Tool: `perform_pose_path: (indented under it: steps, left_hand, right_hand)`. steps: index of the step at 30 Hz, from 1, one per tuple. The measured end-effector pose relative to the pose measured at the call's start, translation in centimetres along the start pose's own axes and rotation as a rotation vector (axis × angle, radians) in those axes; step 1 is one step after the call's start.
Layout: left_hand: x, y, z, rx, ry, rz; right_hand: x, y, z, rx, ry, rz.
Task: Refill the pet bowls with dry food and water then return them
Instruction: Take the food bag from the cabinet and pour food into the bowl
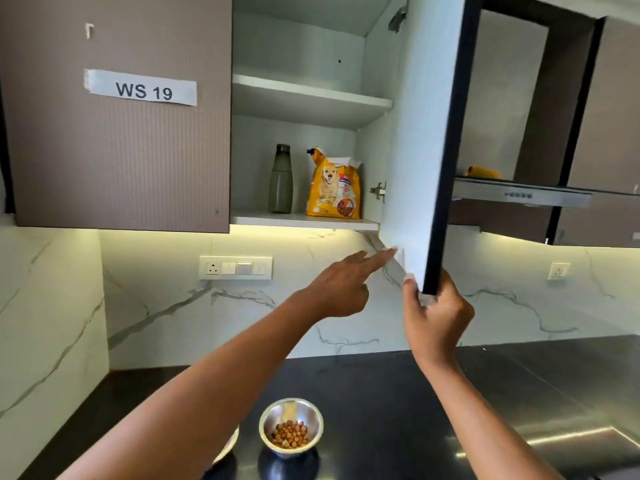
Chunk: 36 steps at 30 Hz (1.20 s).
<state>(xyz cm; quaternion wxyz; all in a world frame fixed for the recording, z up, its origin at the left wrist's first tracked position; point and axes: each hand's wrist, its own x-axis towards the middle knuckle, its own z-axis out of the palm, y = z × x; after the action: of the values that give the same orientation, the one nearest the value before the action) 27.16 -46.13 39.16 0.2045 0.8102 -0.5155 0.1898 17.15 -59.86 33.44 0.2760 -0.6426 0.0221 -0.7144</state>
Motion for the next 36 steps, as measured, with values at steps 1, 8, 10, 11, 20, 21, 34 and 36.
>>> perform_pose_path:
  steps: [1, 8, 10, 11, 20, 21, 34, 36]
  left_hand:
    - [0.3, 1.4, 0.8, 0.006, -0.014, 0.013]
    - [2.3, 8.0, 4.7, 0.096, -0.069, 0.091]
    - [2.6, 8.5, 5.1, 0.112, -0.06, 0.087]
    - [2.7, 8.5, 5.1, 0.122, -0.054, 0.082]
    - [0.3, 1.4, 2.6, 0.118, 0.05, -0.152]
    - [0.1, 0.1, 2.0, 0.128, 0.058, -0.173]
    - [6.9, -12.8, -7.4, 0.004, 0.235, -0.35]
    - [8.7, -14.4, -8.3, -0.055, 0.27, -0.373]
  right_hand:
    - [0.6, 0.9, -1.3, 0.022, 0.014, 0.054]
    - [4.7, 5.3, -7.2, 0.186, -0.026, 0.262]
    - [5.1, 6.3, -7.7, 0.175, -0.011, 0.274]
    - [5.2, 6.6, -7.8, 0.171, 0.002, 0.279]
    - [1.5, 8.9, -3.8, 0.278, 0.041, 0.654]
    - [1.3, 9.1, -2.5, 0.256, -0.009, 0.693]
    - [12.1, 5.3, 17.0, 0.093, -0.645, 0.49]
    - [14.1, 5.4, 19.8, 0.084, -0.642, 0.462]
